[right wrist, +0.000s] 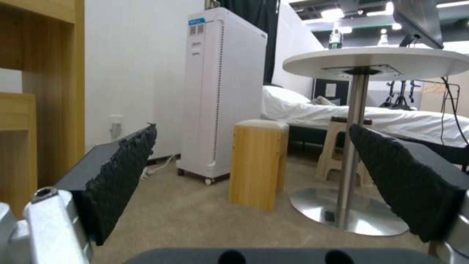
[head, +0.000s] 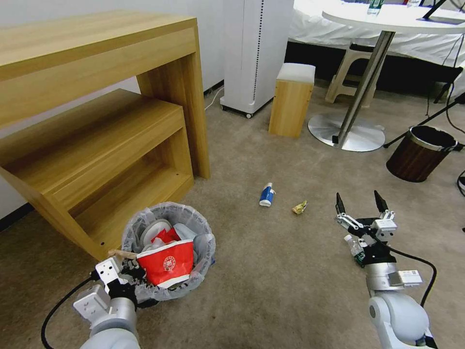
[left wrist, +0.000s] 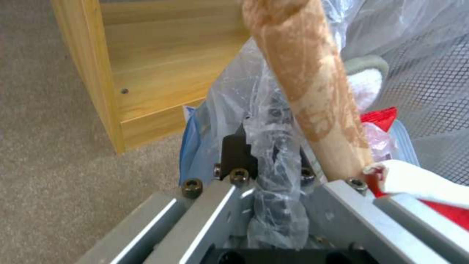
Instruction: Pick up the trash bin and place the garbage on the floor into it.
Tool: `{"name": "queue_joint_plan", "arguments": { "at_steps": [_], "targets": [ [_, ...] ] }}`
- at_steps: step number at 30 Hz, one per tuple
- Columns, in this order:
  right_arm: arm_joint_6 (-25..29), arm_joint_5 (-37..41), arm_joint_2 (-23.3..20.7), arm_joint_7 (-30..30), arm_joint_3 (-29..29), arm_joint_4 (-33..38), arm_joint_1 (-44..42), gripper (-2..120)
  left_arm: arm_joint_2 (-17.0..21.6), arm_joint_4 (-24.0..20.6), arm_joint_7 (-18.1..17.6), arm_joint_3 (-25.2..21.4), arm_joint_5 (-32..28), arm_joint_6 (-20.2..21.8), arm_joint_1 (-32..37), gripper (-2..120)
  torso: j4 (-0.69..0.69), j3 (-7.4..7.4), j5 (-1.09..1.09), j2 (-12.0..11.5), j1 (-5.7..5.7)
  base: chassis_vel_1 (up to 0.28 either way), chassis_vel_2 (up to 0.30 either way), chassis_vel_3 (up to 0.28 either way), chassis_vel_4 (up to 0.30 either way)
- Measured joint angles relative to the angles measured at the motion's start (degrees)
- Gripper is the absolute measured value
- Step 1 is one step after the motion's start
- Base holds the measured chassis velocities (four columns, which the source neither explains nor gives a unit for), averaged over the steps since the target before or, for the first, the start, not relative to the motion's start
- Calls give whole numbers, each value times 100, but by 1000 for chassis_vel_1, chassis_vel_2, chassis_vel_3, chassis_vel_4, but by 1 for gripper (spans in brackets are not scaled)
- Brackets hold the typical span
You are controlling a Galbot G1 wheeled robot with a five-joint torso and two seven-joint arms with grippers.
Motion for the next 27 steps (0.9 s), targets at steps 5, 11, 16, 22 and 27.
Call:
{"name": "queue_joint_plan", "arguments": {
  "at_steps": [5,11,16,22,27],
  "targets": [
    [0,5,-13,0,2,-2,4,100,-16,-1,34,15,71,-13,23,0,0,0,0,0,0,0,0,0,0],
    [2,64,-34,5,6,13,-2,100,-16,7,48,19,117,-37,39,0,0,0,0,0,0,-6,-7,-8,-5],
    [8,94,-44,14,11,32,5,100,-14,10,50,21,126,-78,41,0,-1,0,0,0,0,-51,-46,-49,-45],
    [-40,126,-48,17,24,40,-6,100,11,11,51,-13,95,-150,52,0,0,0,0,0,0,-15,-16,-20,-15],
    [-120,146,-51,21,30,41,-17,100,31,11,57,-33,47,-151,65,0,1,0,0,0,0,0,0,0,0]
  ]
}}
